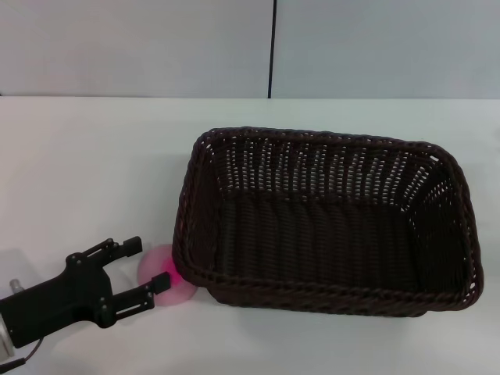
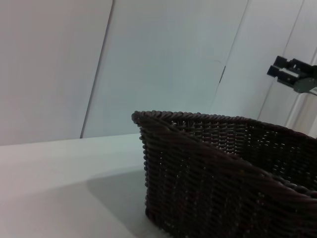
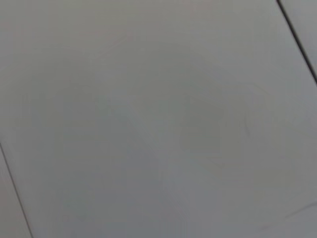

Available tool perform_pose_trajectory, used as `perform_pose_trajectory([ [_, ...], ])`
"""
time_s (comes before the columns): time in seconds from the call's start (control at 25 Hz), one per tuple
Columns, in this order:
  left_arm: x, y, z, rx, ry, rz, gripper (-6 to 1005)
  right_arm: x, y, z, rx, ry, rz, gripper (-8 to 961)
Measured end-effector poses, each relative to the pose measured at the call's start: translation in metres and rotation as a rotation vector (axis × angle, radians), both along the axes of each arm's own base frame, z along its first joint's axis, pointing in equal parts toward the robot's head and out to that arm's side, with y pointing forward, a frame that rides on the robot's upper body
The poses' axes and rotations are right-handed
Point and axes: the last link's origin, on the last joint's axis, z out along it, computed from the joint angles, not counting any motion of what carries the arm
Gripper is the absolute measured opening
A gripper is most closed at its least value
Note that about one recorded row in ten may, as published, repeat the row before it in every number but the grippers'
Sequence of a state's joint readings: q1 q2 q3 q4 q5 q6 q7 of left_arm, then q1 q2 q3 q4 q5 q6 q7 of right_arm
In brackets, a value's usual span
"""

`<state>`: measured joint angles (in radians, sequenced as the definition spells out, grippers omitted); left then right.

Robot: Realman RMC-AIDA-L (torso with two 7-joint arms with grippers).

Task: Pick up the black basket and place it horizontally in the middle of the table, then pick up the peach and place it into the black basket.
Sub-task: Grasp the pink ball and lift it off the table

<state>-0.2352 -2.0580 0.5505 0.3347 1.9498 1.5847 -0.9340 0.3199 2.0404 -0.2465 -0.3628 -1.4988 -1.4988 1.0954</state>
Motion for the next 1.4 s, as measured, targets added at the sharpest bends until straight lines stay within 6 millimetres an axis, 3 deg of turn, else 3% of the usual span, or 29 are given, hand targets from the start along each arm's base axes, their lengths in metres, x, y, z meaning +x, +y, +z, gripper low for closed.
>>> perform_pose_trajectory([
  [0.76, 0.006, 0.004, -0.011, -0.054, 0.005, -0.019, 816, 0.002, -0.004, 0.004, 0.022, 0.013, 0.001, 602],
  [1.04, 0.005, 0.006, -0.014, -0.051, 0.011, 0.004, 607, 0.002, -0.004, 0.004, 0.021, 0.012, 0.000, 602],
  [1.24, 0.005, 0.007, -0.014, -0.050, 0.011, 0.004, 393, 0.002, -0.005, 0.003, 0.021, 0.011, -0.001, 602],
  [1.4, 0.006, 0.007, -0.012, -0.049, 0.005, -0.002, 306, 0.003, -0.004, 0.003, 0.021, 0.010, -0.007, 602],
])
